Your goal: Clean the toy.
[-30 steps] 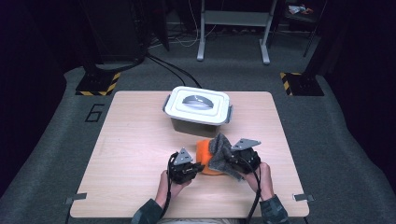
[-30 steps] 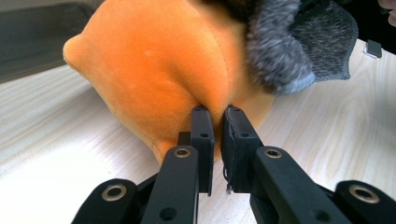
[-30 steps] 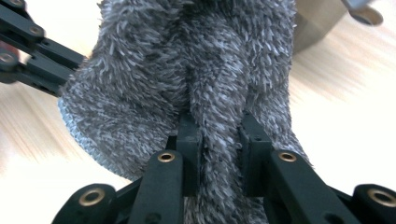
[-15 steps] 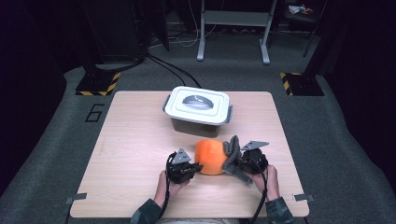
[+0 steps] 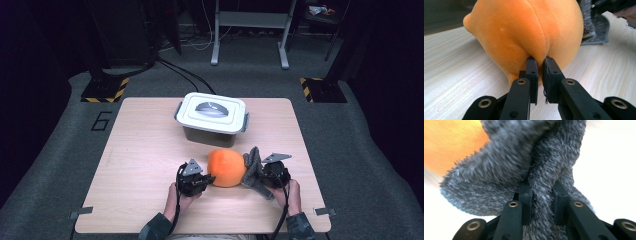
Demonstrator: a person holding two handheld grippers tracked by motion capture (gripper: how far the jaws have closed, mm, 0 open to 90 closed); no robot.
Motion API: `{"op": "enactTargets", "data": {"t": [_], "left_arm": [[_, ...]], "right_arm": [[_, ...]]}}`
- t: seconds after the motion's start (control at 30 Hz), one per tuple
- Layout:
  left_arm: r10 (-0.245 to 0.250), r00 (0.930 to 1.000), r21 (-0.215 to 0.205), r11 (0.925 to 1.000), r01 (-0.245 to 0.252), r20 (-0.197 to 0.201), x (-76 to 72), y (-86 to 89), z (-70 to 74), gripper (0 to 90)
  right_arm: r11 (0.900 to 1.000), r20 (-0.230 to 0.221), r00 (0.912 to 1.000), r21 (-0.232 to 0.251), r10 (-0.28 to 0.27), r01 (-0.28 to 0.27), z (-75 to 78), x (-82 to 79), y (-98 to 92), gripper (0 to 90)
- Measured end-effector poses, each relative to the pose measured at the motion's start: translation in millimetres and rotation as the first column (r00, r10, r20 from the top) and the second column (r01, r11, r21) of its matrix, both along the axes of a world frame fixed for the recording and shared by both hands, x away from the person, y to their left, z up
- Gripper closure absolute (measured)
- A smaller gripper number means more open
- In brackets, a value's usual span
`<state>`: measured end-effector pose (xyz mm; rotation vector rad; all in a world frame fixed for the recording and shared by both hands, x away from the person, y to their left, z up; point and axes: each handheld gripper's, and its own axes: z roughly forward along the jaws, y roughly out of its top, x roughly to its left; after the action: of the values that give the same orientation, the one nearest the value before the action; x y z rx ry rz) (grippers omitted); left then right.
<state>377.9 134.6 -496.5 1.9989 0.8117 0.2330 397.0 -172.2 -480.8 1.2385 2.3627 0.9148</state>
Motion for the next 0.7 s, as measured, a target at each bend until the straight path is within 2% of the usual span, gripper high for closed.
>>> {"op": "enactTargets", "data": {"t": [0.1, 0.13, 0.17, 0.2, 0.3, 0.37, 0.43, 0.53, 0.57, 0.63, 0.67, 0.7], "left_arm": [[-0.007, 1.0, 0.001, 1.0, 0.007, -0.004, 0.0, -0.1, 0.4, 83.1], [-0.009, 0.9999, 0.003, 1.0, 0.009, -0.005, 0.1, -0.1, 0.6, 83.1], [-0.008, 1.0, 0.003, 1.0, 0.008, -0.002, 0.0, -0.3, 0.7, 83.1], [-0.006, 1.0, 0.004, 1.0, 0.006, 0.0, -0.2, -0.6, 0.7, 83.0], [-0.006, 1.0, 0.004, 1.0, 0.006, 0.001, -0.3, -0.7, 0.8, 82.9], [-0.004, 1.0, -0.003, 1.0, 0.004, -0.002, -0.5, -0.9, 0.8, 82.8], [-0.004, 1.0, -0.004, 1.0, 0.004, -0.003, -0.5, -0.7, 0.9, 82.3], [0.006, 1.0, 0.013, 0.9999, -0.006, 0.004, -1.6, -1.0, 1.8, 79.1], [0.012, 0.9999, 0.023, 0.9997, -0.012, 0.012, -2.9, -1.1, 2.5, 76.8], [0.025, 0.9995, 0.022, 0.9994, -0.025, 0.022, -5.2, -0.8, 3.6, 69.2], [0.032, 0.999, 0.029, 0.999, -0.033, 0.032, -6.1, -0.6, 4.3, 64.9], [0.04, 0.9983, 0.034, 0.9986, -0.041, 0.042, -7.2, -1.1, 4.7, 59.6]], "right_arm": [[1.0, 0.023, 0.9997, 0.03, -0.004, 0.004, 11.3, -5.5, -1.5, 74.0], [0.999, 0.045, 0.9988, 0.026, 0.019, -0.02, 16.2, -6.4, -2.5, 74.0], [0.999, 0.063, 0.9978, 0.042, 0.022, -0.024, 22.5, -8.7, -0.2, 74.0], [0.998, 0.068, 0.997, 0.038, 0.037, -0.039, 26.8, -10.0, 1.0, 73.9], [0.996, 0.103, 0.9924, 0.054, 0.068, -0.074, 40.7, -13.9, 13.0, 73.8], [0.994, 0.116, 0.9892, 0.043, 0.091, -0.096, 46.7, -14.2, 23.4, 73.9], [0.992, 0.104, 0.9878, 0.027, 0.116, -0.119, 47.8, -11.4, 33.6, 73.9], [0.994, 0.082, 0.9901, -0.016, 0.113, -0.112, 40.0, -5.5, 47.0, 73.8], [0.994, 0.09, 0.9905, -0.019, 0.105, -0.103, 38.0, -4.9, 48.4, 73.8], [0.994, 0.091, 0.9901, -0.002, 0.107, -0.107, 36.4, -3.0, 46.7, 73.8], [0.995, 0.075, 0.9923, 0.009, 0.099, -0.1, 36.4, -3.5, 45.4, 73.8], [0.993, 0.085, 0.9899, 0.01, 0.114, -0.115, 35.5, -2.1, 43.1, 73.8]]}}
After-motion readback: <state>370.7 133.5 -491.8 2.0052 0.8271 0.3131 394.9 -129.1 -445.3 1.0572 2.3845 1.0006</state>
